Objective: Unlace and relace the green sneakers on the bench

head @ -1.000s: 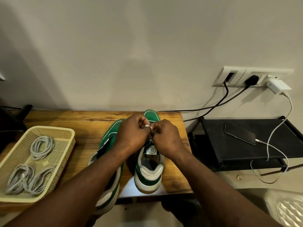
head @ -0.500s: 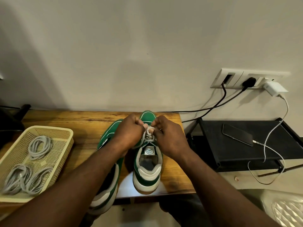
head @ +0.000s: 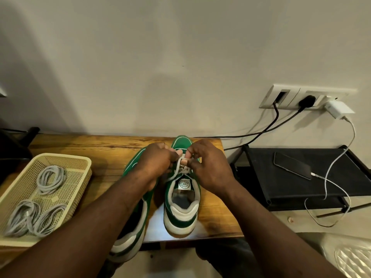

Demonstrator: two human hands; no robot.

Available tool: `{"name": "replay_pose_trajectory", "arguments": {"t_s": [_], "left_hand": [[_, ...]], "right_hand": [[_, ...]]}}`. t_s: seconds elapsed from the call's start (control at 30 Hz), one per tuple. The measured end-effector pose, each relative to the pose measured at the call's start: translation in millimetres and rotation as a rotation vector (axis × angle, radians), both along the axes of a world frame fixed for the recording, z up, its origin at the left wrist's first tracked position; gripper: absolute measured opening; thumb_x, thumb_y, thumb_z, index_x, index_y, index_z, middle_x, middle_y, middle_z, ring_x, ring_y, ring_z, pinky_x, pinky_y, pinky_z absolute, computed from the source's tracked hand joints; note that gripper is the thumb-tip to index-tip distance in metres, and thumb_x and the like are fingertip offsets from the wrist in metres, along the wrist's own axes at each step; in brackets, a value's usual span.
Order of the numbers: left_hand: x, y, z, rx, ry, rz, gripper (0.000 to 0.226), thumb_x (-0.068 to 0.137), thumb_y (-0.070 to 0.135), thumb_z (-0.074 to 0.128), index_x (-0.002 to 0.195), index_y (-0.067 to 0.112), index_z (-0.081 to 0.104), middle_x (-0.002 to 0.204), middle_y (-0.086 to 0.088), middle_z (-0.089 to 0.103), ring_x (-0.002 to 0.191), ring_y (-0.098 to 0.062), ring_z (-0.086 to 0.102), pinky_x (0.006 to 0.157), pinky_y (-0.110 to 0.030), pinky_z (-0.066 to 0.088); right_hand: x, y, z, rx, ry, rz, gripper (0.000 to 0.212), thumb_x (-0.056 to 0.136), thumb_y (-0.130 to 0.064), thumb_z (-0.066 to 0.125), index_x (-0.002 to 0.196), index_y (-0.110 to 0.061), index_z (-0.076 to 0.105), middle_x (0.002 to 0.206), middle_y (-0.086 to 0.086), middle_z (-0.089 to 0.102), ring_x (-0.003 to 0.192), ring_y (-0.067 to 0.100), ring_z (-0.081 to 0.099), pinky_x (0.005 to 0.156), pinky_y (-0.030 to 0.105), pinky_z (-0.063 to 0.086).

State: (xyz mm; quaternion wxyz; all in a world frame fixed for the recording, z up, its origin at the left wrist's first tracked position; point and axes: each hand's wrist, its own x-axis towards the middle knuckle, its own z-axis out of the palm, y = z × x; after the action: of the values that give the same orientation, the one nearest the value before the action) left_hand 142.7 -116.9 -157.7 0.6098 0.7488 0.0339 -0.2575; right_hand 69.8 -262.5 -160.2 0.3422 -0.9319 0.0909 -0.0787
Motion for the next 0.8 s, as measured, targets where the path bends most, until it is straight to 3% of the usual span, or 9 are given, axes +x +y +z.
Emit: {"name": "replay_pose_trajectory", "arguments": {"t_s": [0.07, 0.13, 0.2, 0.3, 0.37, 0.47, 0.57, 0.67, 0.8], "left_hand": [[0, 0, 1, 0.031, -0.087, -0.019, 0.010, 0.096, 0.016, 0.074, 0.090, 0.009, 0.069, 0.075, -0.007, 0.074, 0.061, -0.019, 0.066, 0.060, -0.034, 0.050], [0, -1, 2, 0.061, -0.141, -0.045, 0.014, 0.096, 0.023, 0.076, 0.089, 0.012, 0.071, 0.077, -0.003, 0.077, 0.063, -0.013, 0.069, 0.059, -0.030, 0.051], [-1, -2, 0, 0.167, -0.209, -0.047, 0.016, 0.096, 0.028, 0.075, 0.086, 0.016, 0.072, 0.078, 0.000, 0.076, 0.066, -0.013, 0.069, 0.059, -0.027, 0.047], [6, 7, -14, 0.569, -0.442, -0.045, 0.024, 0.096, 0.040, 0.073, 0.079, 0.024, 0.067, 0.082, 0.005, 0.072, 0.076, -0.016, 0.066, 0.067, -0.031, 0.049], [8, 11, -21, 0.714, -0.521, -0.066, 0.025, 0.096, 0.044, 0.071, 0.081, 0.026, 0.063, 0.085, 0.005, 0.070, 0.079, -0.019, 0.065, 0.072, -0.034, 0.054], [5, 5, -26, 0.860, -0.646, -0.155, 0.026, 0.100, 0.045, 0.065, 0.085, 0.026, 0.055, 0.082, 0.002, 0.066, 0.074, -0.023, 0.060, 0.063, -0.033, 0.047], [3, 2, -28, 0.890, -0.680, -0.159, 0.026, 0.100, 0.045, 0.064, 0.086, 0.026, 0.053, 0.081, 0.002, 0.065, 0.071, -0.022, 0.059, 0.060, -0.034, 0.043], [3, 2, -29, 0.922, -0.691, -0.171, 0.021, 0.100, 0.041, 0.065, 0.092, 0.024, 0.057, 0.083, 0.003, 0.065, 0.072, -0.020, 0.059, 0.059, -0.033, 0.042], [1, 0, -30, 0.960, -0.736, -0.197, 0.022, 0.102, 0.042, 0.063, 0.098, 0.021, 0.058, 0.080, 0.003, 0.064, 0.069, -0.018, 0.058, 0.058, -0.033, 0.043]], "right_hand": [[-1, -2, 5, 0.072, 0.014, -0.006, 0.015, 0.091, -0.024, 0.079, 0.087, -0.031, 0.066, 0.112, -0.008, 0.059, 0.106, 0.009, 0.055, 0.083, 0.014, 0.040], [-5, -3, 12, 0.153, 0.042, -0.009, 0.012, 0.092, -0.027, 0.079, 0.087, -0.027, 0.068, 0.113, -0.007, 0.059, 0.110, 0.009, 0.055, 0.088, 0.014, 0.040], [-11, -6, 17, 0.169, 0.113, 0.039, 0.010, 0.093, -0.028, 0.079, 0.089, -0.024, 0.070, 0.114, -0.007, 0.058, 0.112, 0.011, 0.055, 0.093, 0.024, 0.045], [-23, -15, 28, 0.037, 0.306, 0.174, 0.007, 0.092, -0.030, 0.078, 0.089, -0.028, 0.072, 0.115, -0.008, 0.058, 0.113, 0.018, 0.053, 0.099, 0.042, 0.051], [-33, -19, 37, -0.011, 0.509, 0.255, 0.003, 0.095, -0.024, 0.074, 0.092, -0.026, 0.074, 0.113, -0.007, 0.061, 0.109, 0.018, 0.057, 0.096, 0.043, 0.053], [-36, -18, 44, -0.048, 0.674, 0.324, 0.016, 0.096, -0.016, 0.067, 0.085, -0.027, 0.068, 0.103, -0.005, 0.068, 0.096, 0.015, 0.061, 0.084, 0.036, 0.054], [-36, -13, 45, -0.013, 0.729, 0.330, 0.016, 0.095, -0.011, 0.063, 0.085, -0.023, 0.067, 0.091, -0.005, 0.066, 0.084, 0.013, 0.056, 0.074, 0.031, 0.046], [-37, -12, 45, -0.014, 0.741, 0.354, 0.009, 0.098, -0.016, 0.064, 0.102, -0.014, 0.071, 0.097, -0.002, 0.066, 0.086, 0.013, 0.055, 0.076, 0.031, 0.044], [-35, -10, 44, -0.016, 0.748, 0.375, 0.005, 0.099, -0.020, 0.064, 0.098, -0.019, 0.069, 0.097, -0.004, 0.066, 0.090, 0.011, 0.055, 0.079, 0.031, 0.043]]}}
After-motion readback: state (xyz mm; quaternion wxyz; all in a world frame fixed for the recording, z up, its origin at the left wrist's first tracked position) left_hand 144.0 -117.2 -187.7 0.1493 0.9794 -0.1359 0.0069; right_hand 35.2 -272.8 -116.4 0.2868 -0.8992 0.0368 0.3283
